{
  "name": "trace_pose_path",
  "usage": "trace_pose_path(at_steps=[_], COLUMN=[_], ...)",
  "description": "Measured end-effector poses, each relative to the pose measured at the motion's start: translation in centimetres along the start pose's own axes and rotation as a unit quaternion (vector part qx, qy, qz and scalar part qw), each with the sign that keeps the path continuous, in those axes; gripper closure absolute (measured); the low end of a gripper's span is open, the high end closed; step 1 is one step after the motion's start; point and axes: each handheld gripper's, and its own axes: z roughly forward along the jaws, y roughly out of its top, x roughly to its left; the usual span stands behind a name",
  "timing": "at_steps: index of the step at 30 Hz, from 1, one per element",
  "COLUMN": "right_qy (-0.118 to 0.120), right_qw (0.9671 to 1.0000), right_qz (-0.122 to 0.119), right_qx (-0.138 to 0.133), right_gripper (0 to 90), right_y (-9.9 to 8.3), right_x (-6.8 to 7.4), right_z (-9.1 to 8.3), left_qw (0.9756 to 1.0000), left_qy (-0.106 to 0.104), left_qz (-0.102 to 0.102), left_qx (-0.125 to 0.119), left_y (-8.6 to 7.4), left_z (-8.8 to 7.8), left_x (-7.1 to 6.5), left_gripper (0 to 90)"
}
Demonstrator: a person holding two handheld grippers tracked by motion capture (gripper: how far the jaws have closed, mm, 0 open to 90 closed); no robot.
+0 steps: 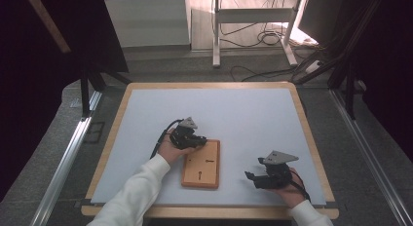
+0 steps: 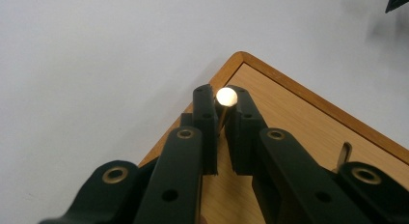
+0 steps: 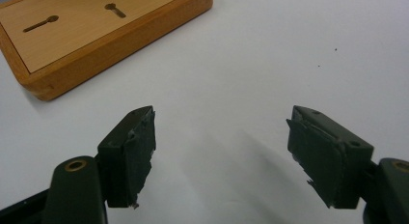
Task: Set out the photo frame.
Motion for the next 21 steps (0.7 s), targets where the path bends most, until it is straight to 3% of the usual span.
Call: trace_pose_path(at_steps=[11,21], right_qy=[-0.017,-0.008], right_qw=[0.9982,0.9914], right_qz=[-0.056,-0.13], right_qx=[-0.011,-0.011], right_gripper=[25.1,21.0], right_y=[0.7,1.6], right_x=[1.8,5.8], right_z=[0.0,1.2], left_qw=[0.9996,0.9986], left_qy=[-0.022,-0.038], left_qz=[-0.019,-0.035], left_qx=[0.005,0.011], left_y=[0.2,0.4], left_z=[0.0,0.1], left_x=[0.7,1.3], left_gripper=[82.8,82.7])
